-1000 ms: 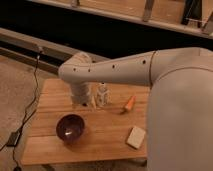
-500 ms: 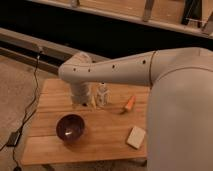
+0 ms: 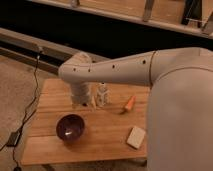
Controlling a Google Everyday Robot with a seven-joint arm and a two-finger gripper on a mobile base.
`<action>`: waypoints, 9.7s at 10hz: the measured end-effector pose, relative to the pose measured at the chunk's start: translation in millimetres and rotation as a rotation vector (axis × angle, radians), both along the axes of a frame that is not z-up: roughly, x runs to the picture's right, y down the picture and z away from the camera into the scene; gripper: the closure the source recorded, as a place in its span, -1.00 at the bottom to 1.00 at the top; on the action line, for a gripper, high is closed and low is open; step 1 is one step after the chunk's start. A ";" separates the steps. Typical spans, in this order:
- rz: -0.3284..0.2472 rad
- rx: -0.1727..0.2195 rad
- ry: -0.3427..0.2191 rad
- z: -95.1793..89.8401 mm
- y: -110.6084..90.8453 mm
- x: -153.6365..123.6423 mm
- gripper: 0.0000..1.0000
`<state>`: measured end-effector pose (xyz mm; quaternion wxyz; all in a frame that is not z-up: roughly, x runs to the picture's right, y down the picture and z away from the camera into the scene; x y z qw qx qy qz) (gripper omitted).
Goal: Drag the ceramic bowl in a circle
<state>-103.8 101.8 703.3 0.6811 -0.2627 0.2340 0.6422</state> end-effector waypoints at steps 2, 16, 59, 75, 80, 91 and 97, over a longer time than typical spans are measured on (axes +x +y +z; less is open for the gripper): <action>0.000 0.000 0.000 0.0 0.0 0.0 -0.30; 0.000 0.002 0.006 -0.1 1.0 0.8 -0.30; -0.089 -0.105 -0.114 154.5 60.1 0.3 1.00; -0.439 -0.243 -0.216 42.9 117.9 -7.4 1.00; -0.424 -0.244 -0.046 74.2 93.6 72.7 1.00; -0.312 -0.139 -0.138 147.5 30.6 -51.5 1.00; -0.385 -0.260 -0.281 80.9 101.4 -64.8 1.00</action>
